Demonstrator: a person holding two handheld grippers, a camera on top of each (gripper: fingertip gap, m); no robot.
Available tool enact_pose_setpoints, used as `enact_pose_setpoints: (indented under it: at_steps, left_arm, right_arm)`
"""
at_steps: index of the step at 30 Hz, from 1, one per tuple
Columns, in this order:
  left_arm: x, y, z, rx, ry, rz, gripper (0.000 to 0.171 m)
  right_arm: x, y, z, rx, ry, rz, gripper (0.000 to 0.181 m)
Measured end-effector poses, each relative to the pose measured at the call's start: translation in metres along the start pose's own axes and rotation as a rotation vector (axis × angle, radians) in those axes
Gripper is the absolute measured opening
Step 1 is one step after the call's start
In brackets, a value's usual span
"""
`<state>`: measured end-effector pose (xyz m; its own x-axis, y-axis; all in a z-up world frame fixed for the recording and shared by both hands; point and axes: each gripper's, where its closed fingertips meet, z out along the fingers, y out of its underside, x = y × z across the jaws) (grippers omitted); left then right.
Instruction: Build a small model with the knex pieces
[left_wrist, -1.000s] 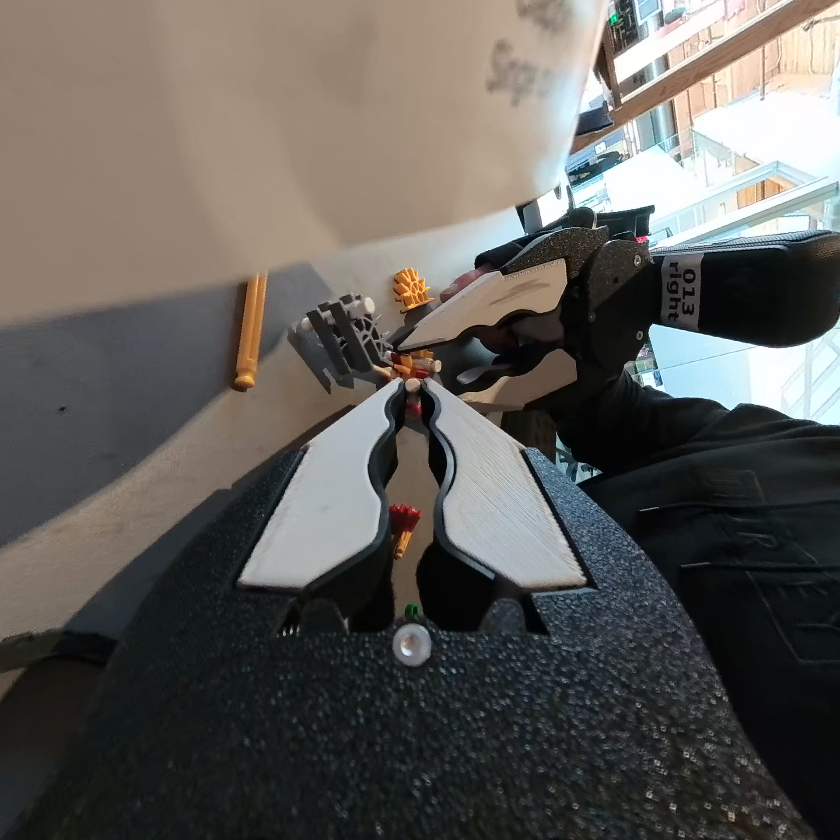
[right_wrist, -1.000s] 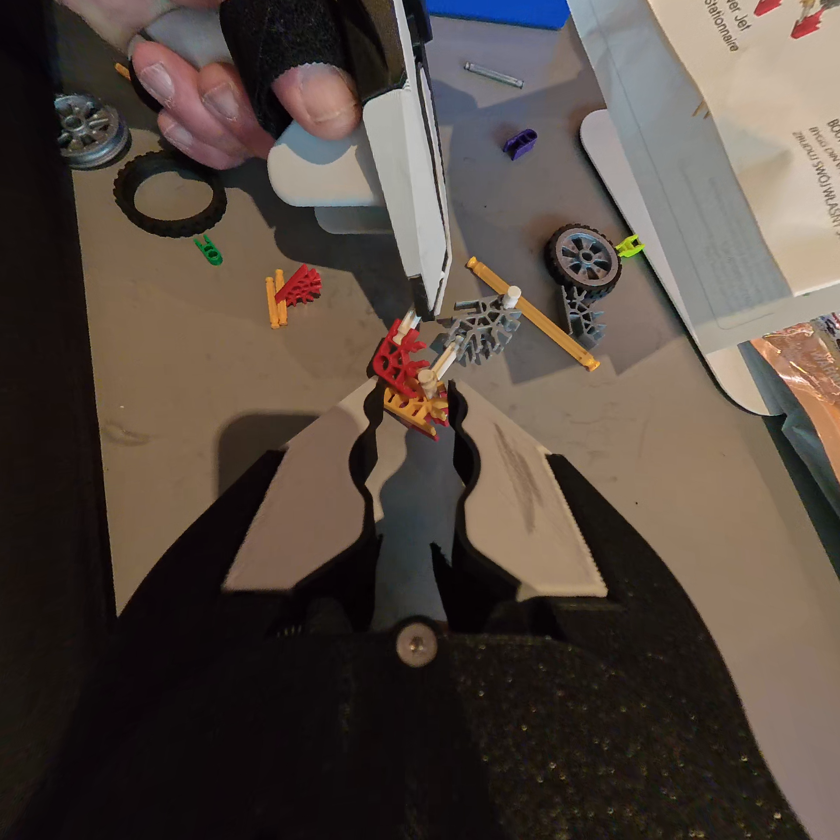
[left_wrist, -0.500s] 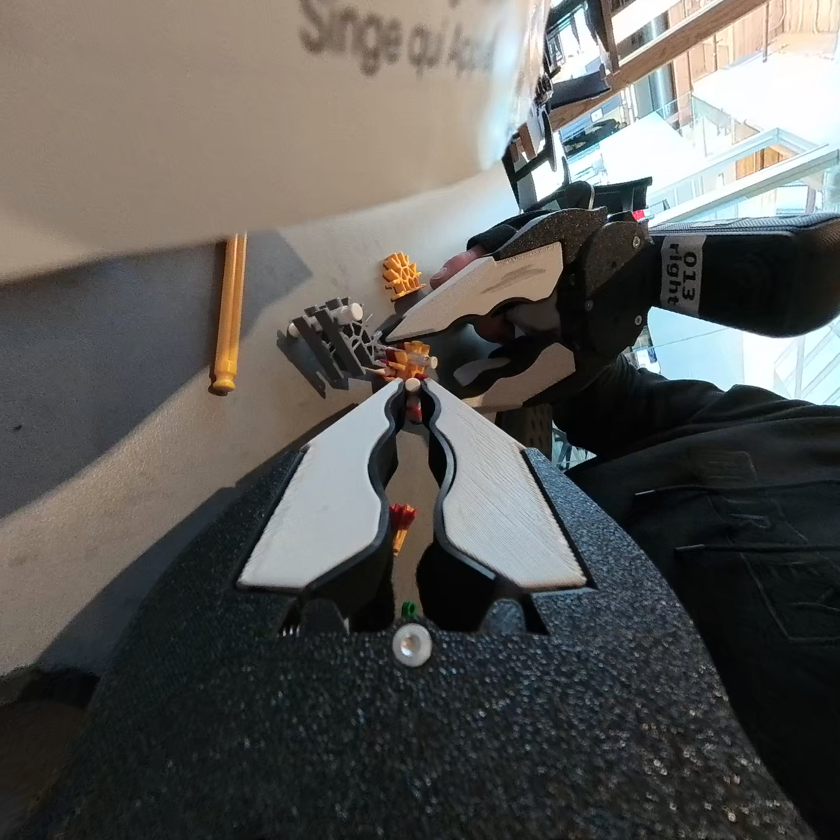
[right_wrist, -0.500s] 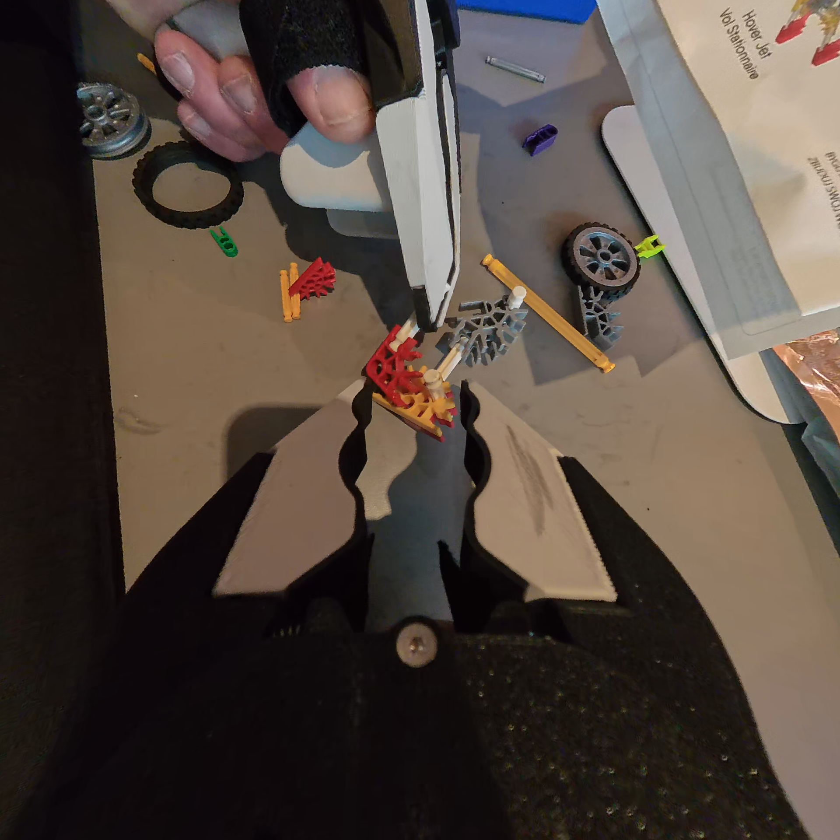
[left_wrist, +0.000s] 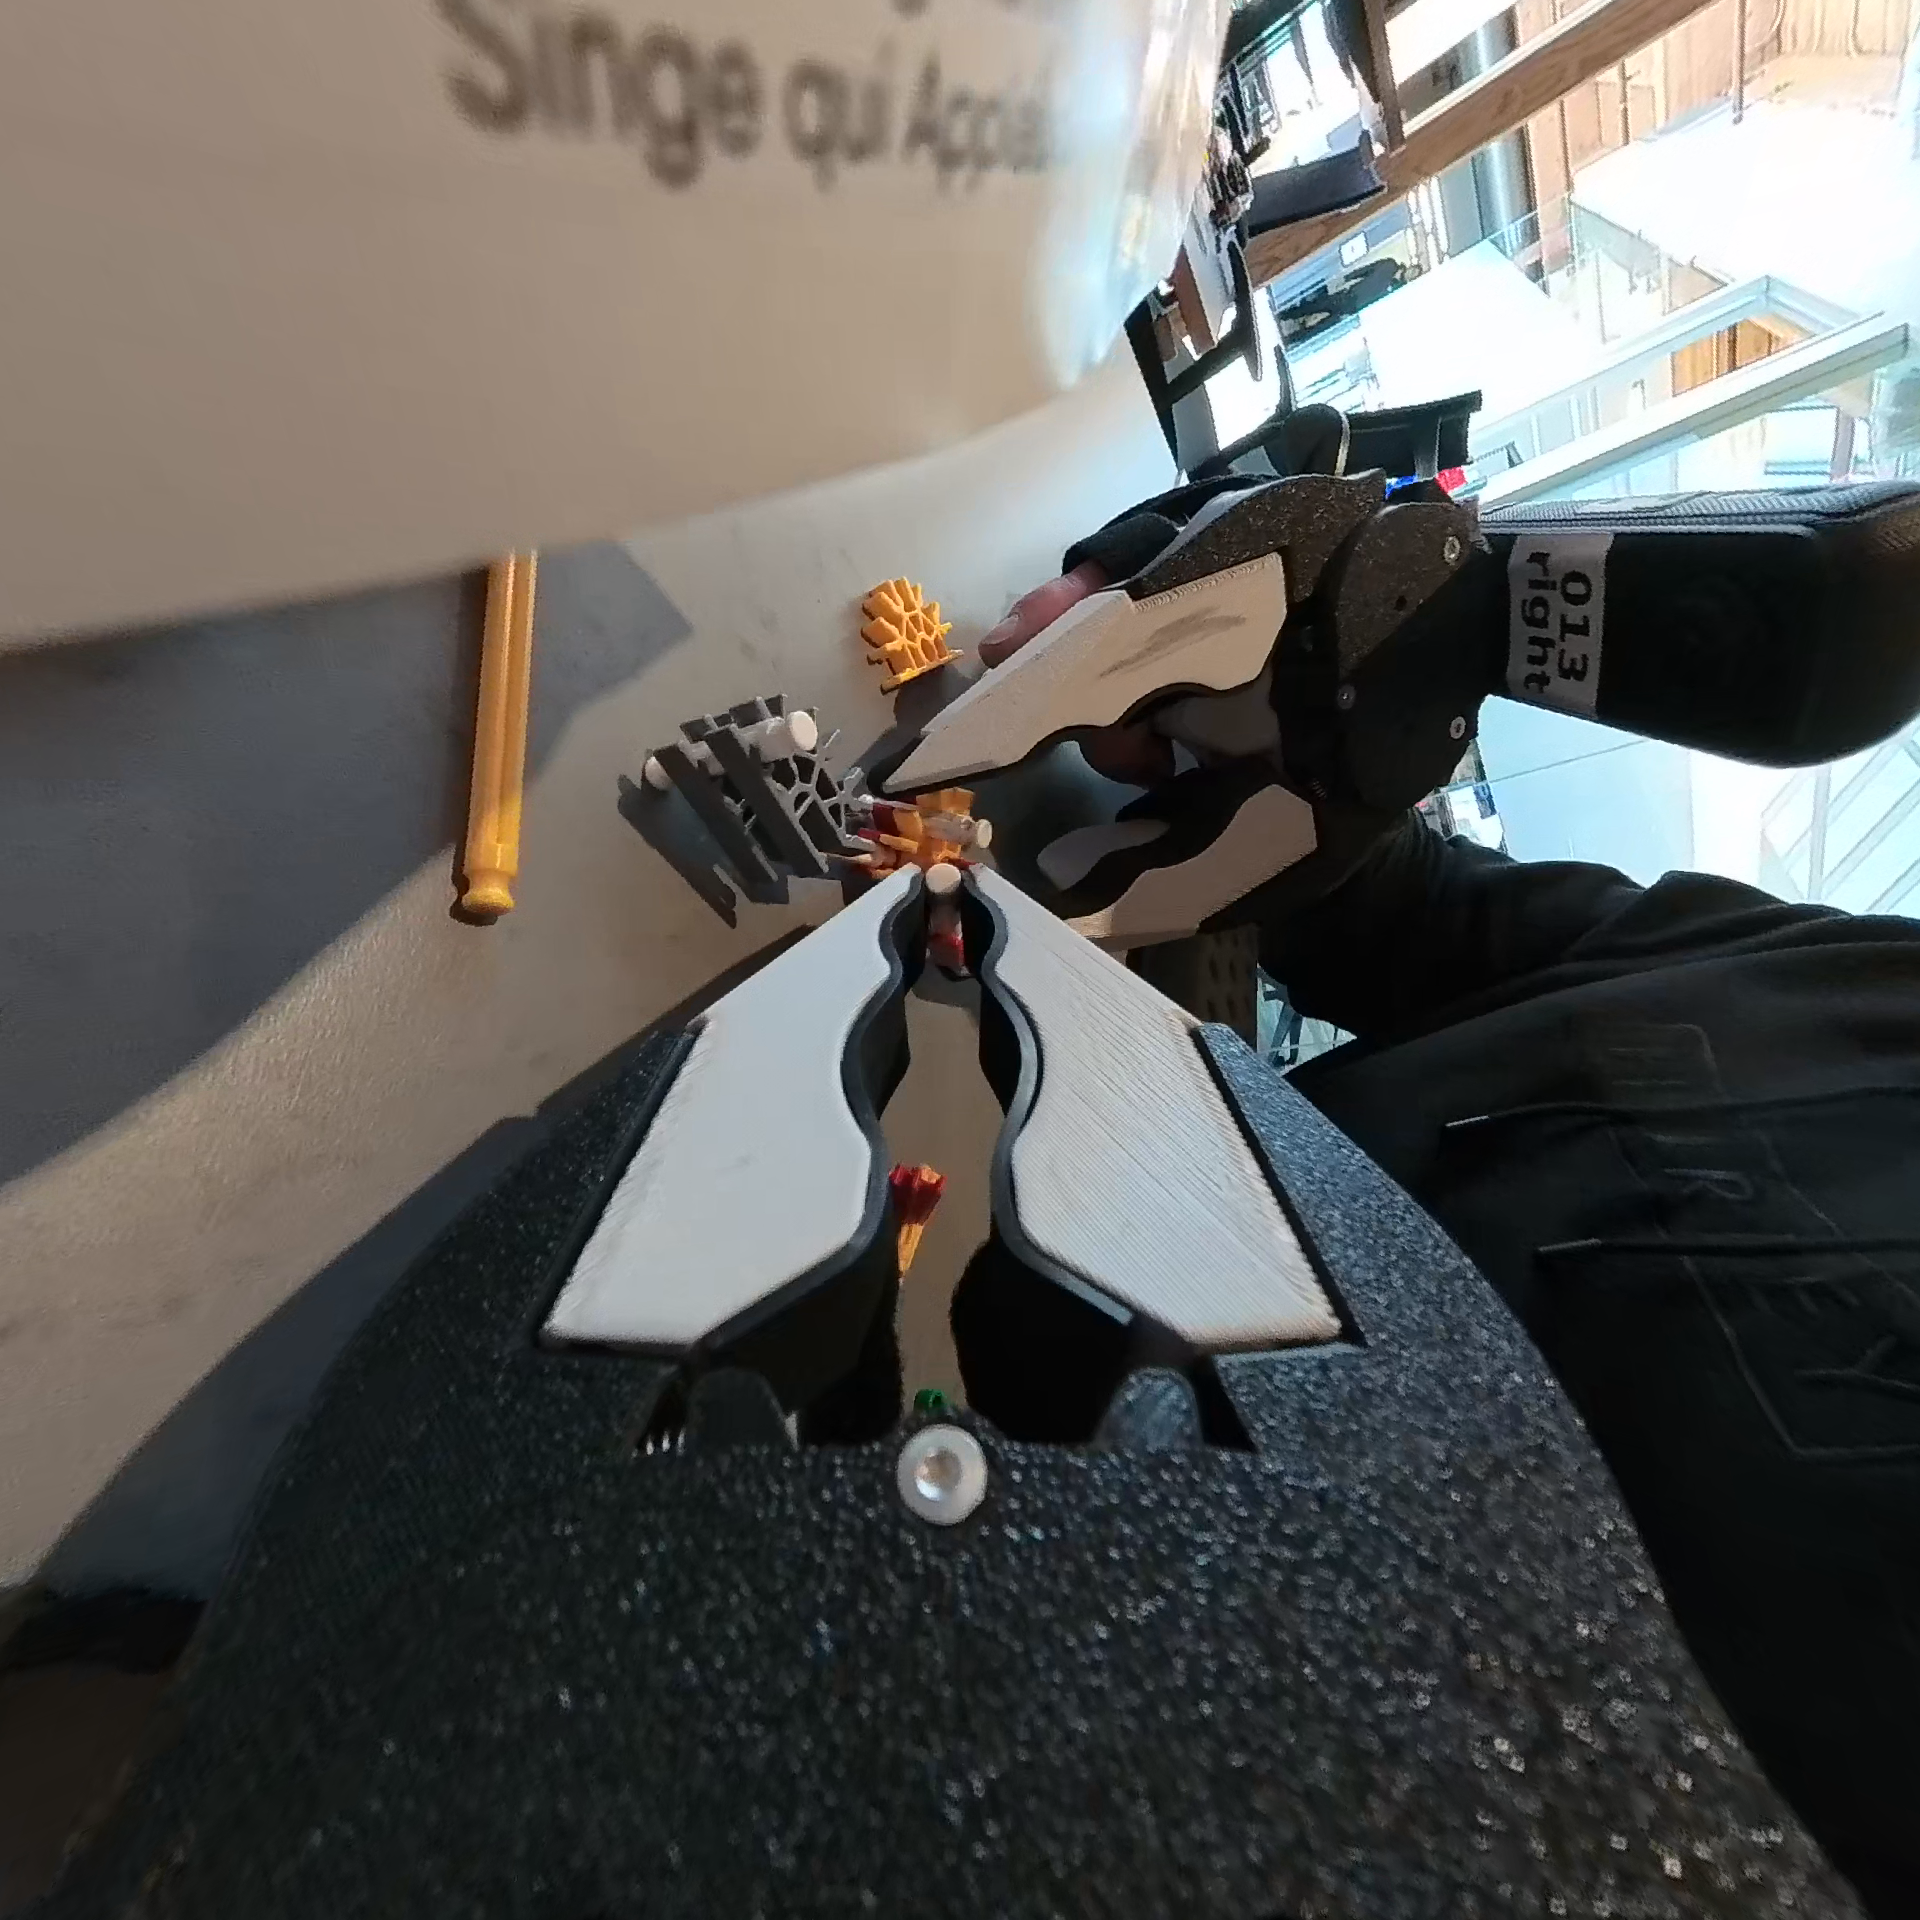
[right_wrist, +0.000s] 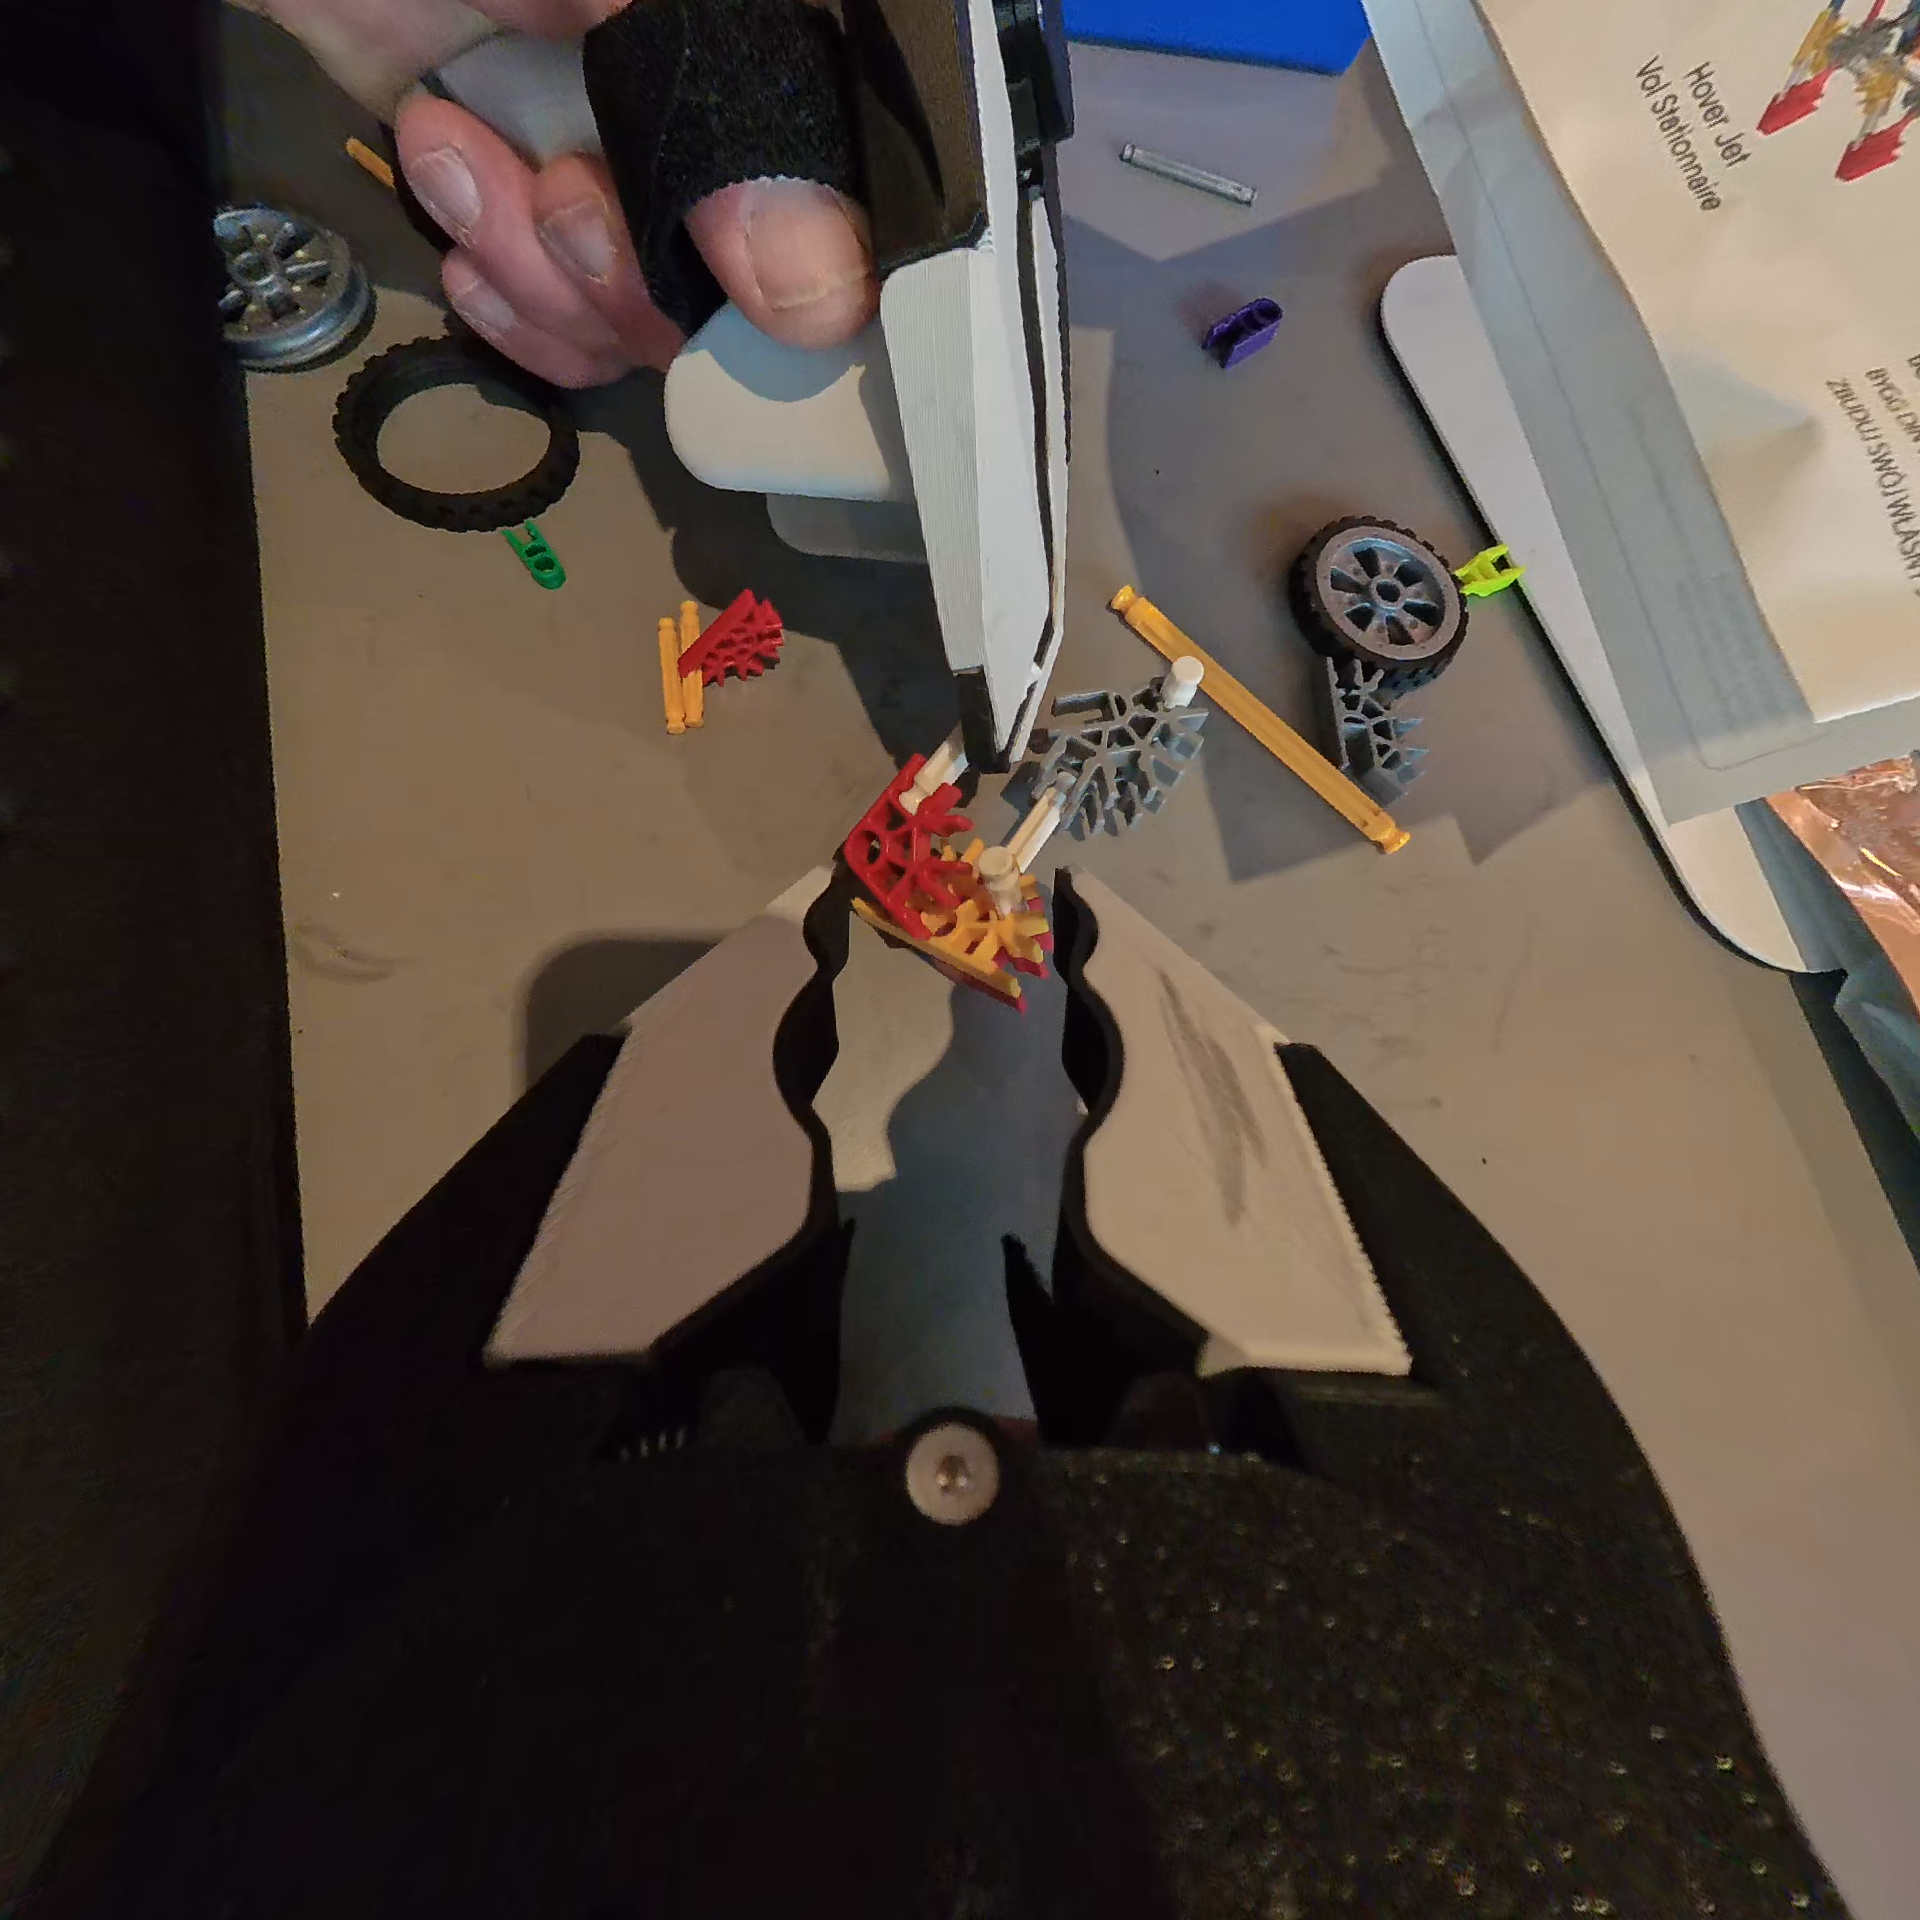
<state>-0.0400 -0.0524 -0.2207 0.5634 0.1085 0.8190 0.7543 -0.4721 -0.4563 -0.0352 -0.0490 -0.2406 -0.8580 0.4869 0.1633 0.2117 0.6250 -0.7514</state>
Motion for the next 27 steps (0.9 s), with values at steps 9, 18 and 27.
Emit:
enact_pose_setpoints:
  at_steps: [9, 18, 27]
  left_arm:
    - [0.001, 0.0, 0.005, -0.016, 0.005, -0.003, 0.003]
    - [0.001, -0.002, 0.008, -0.014, 0.008, -0.015, 0.003]
    - [-0.001, -0.008, 0.009, 0.011, 0.013, -0.042, 0.002]
  right_arm:
    - [0.001, -0.001, -0.006, 0.013, -0.009, 0.009, 0.038]
    - [-0.001, -0.002, -0.008, 0.024, -0.02, 0.003, 0.037]
    - [0.003, -0.001, 0.0, -0.013, 0.065, -0.087, 0.041]
